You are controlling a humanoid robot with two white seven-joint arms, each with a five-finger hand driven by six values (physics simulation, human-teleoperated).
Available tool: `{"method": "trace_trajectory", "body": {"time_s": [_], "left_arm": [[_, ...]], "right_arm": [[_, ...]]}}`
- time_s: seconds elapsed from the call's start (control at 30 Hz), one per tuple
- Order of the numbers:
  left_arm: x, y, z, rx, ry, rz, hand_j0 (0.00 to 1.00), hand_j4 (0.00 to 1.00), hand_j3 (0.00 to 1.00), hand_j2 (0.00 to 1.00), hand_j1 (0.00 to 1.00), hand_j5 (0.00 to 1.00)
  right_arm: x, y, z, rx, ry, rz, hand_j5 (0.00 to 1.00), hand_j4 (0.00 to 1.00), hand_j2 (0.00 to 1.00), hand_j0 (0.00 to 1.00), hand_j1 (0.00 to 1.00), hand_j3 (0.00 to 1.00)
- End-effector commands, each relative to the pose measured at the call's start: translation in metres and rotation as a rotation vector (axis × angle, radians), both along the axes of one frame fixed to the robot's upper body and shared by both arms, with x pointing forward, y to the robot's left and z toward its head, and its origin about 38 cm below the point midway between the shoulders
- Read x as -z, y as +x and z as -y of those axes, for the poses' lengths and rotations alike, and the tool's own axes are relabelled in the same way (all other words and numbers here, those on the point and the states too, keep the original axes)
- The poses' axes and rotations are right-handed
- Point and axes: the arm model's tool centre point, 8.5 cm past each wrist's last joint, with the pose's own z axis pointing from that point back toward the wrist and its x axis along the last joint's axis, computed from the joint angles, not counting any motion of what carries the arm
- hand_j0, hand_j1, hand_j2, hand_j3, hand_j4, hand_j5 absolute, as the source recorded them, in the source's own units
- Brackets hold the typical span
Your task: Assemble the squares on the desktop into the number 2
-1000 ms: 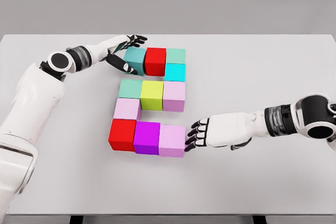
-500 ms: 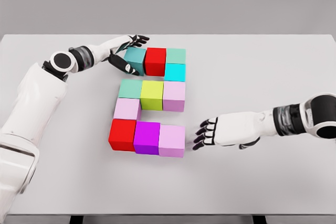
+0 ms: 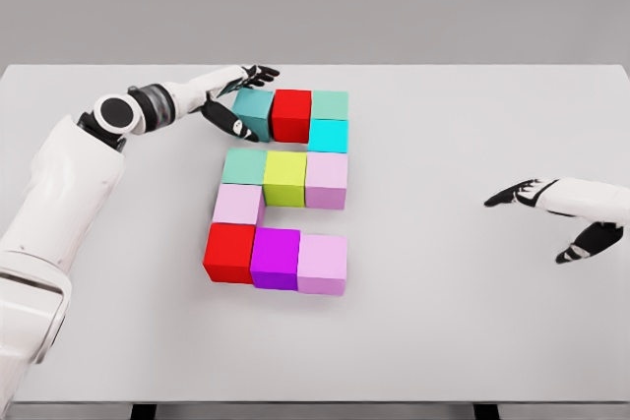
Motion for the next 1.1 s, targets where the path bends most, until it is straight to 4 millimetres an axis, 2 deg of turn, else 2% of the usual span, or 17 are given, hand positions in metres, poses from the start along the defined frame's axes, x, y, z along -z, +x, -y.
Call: {"method": "trace_trajectory", "body": {"time_s": [0.0,0.07,0.47,0.6,0.77,1.07], "left_arm": [[-0.004,0.001,0.001,0.005,0.011,0.012,0.98,0.98,0.98,0.98,0.98,0.98],[-0.003,0.001,0.0,0.004,0.018,0.013,0.98,0.98,0.98,0.98,0.98,0.98],[-0.01,0.003,0.0,0.004,0.037,0.037,0.98,0.98,0.98,0.98,0.98,0.98],[-0.013,0.009,-0.004,-0.084,0.036,0.127,0.98,0.98,0.98,0.98,0.98,0.98],[-0.012,0.009,-0.004,-0.086,0.037,0.126,0.98,0.98,0.98,0.98,0.98,0.98],[-0.007,0.005,0.0,-0.078,0.034,0.121,0.98,0.98,0.98,0.98,0.98,0.98]], "right_arm": [[-0.022,0.001,0.02,0.057,0.032,0.013,1.0,1.0,1.0,1.0,1.0,1.0],[-0.019,-0.005,0.027,0.073,0.033,-0.007,1.0,1.0,1.0,1.0,1.0,1.0],[-0.025,-0.005,0.027,0.07,0.031,0.005,1.0,1.0,1.0,1.0,1.0,1.0],[-0.024,-0.006,0.026,0.067,0.033,0.002,1.0,1.0,1.0,1.0,1.0,1.0],[-0.024,-0.011,0.015,0.028,0.032,-0.002,1.0,1.0,1.0,1.0,1.0,1.0],[-0.023,-0.012,0.016,0.03,0.031,-0.004,1.0,1.0,1.0,1.0,1.0,1.0]]}}
